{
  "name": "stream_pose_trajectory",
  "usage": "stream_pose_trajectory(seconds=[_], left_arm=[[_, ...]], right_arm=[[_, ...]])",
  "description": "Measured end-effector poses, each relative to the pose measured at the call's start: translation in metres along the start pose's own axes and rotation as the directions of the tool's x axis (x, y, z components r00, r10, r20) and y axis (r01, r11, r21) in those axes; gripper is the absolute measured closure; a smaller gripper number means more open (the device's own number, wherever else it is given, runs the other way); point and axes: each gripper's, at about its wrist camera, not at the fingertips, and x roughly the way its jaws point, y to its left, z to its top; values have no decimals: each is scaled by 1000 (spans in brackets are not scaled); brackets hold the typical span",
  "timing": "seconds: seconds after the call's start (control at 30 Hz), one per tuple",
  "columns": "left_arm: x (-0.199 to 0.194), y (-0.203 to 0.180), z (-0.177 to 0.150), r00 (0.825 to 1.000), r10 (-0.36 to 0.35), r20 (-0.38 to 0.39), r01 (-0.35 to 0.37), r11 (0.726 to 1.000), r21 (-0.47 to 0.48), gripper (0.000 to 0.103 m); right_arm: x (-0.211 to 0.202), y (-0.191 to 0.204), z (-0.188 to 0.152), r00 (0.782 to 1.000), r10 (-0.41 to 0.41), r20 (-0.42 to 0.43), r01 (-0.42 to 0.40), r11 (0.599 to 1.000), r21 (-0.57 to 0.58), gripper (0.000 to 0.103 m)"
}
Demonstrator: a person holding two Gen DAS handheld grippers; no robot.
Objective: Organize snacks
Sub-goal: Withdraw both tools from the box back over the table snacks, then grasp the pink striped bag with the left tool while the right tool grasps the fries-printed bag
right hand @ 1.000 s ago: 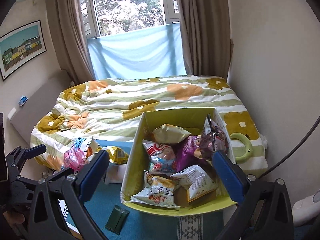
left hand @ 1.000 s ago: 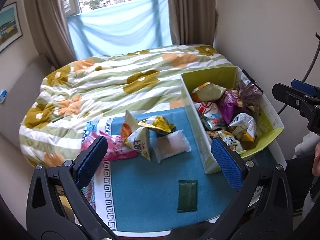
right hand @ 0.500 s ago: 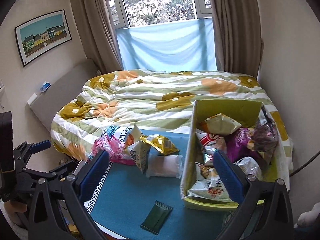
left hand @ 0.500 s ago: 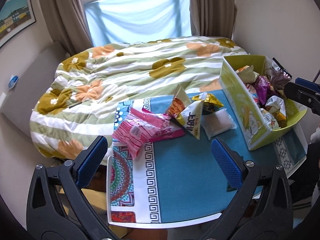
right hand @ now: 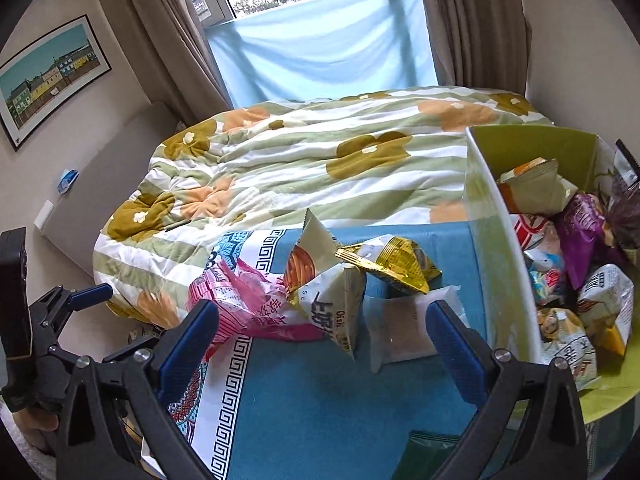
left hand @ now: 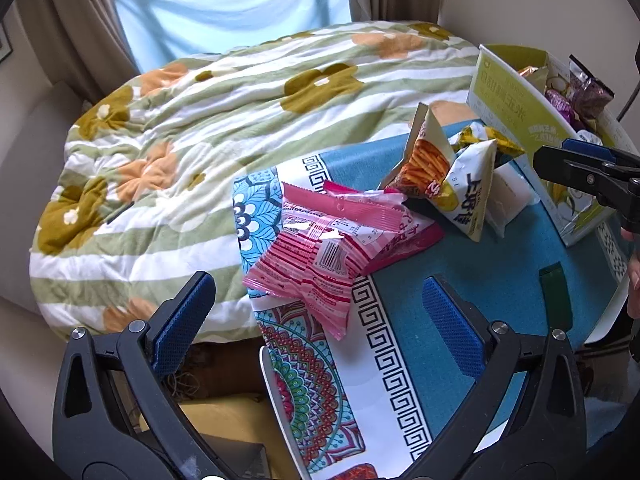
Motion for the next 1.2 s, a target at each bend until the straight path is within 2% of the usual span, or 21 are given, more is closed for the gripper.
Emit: stream_pose_trajectory(seconds=[0.3,0.57,0.73,0.77,0.9,1.13,1.2], left_arm=[[72,10,5,995,-75,-64,82,992,101,1],[110,18,9,981,-156,-117,169,979,115,1],[119,17,10,981,-149,-126,167,975,145,18],[121,18,10,979,-155,-132,173,975,142,24],[121,21,9,976,-177,-131,194,972,134,30],[115,20,6,976,-173,-130,188,975,118,37],[114,22,5,976,-175,-131,188,978,95,38]], right_arm=[[58,3,-2,998,-52,-26,52,999,15,0],[95,0,-2,998,-62,-31,62,998,16,0],[111,6,-3,998,-60,-28,60,998,2,0],[114,6,-4,998,-61,-29,61,998,0,0],[124,5,-3,998,-59,-37,60,998,7,0],[130,8,-5,998,-59,-33,59,998,-6,0],[131,9,-5,998,-60,-36,59,998,-8,11]])
